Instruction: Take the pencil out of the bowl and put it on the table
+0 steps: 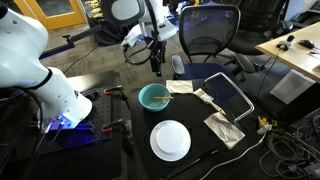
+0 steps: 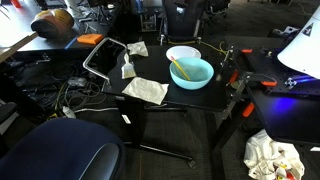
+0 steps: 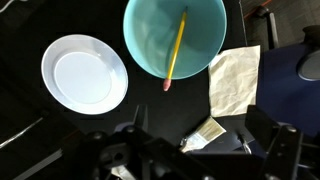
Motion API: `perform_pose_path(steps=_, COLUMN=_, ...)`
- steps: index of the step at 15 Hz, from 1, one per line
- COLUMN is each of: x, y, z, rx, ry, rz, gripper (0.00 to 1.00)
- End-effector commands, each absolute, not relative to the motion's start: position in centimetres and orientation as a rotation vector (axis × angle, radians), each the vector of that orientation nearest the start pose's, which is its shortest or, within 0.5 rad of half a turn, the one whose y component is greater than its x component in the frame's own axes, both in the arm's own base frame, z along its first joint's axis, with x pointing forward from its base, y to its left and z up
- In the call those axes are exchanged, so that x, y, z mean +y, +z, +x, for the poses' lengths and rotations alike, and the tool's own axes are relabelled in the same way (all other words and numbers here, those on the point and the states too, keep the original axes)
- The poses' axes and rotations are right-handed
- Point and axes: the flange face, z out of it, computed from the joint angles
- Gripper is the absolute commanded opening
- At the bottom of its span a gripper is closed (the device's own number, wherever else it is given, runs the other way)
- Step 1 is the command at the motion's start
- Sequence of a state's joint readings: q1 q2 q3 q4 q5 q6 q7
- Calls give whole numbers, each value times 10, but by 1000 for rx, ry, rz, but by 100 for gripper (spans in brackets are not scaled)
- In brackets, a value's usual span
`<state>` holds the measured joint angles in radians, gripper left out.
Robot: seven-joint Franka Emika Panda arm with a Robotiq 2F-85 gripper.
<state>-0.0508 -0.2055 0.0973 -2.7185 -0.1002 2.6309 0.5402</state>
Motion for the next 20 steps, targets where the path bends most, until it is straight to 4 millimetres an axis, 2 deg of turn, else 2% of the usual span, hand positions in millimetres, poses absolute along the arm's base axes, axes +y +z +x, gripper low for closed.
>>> perform_pose_path(steps=1, x=16, y=263, z=416, rx=739, ry=-125, rz=-3067, gripper=100)
perform_pose_path(steps=4, x=13, y=229, z=413, rx=792, ry=-6, rz=-3039, gripper=100)
perform_pose_path(steps=8, x=15, y=197, z=409, rx=860, ry=113, rz=-3000, gripper=100)
perform_pose_path(steps=20, x=11, y=137, z=419, rx=948, ry=189, rz=-2981, gripper=100)
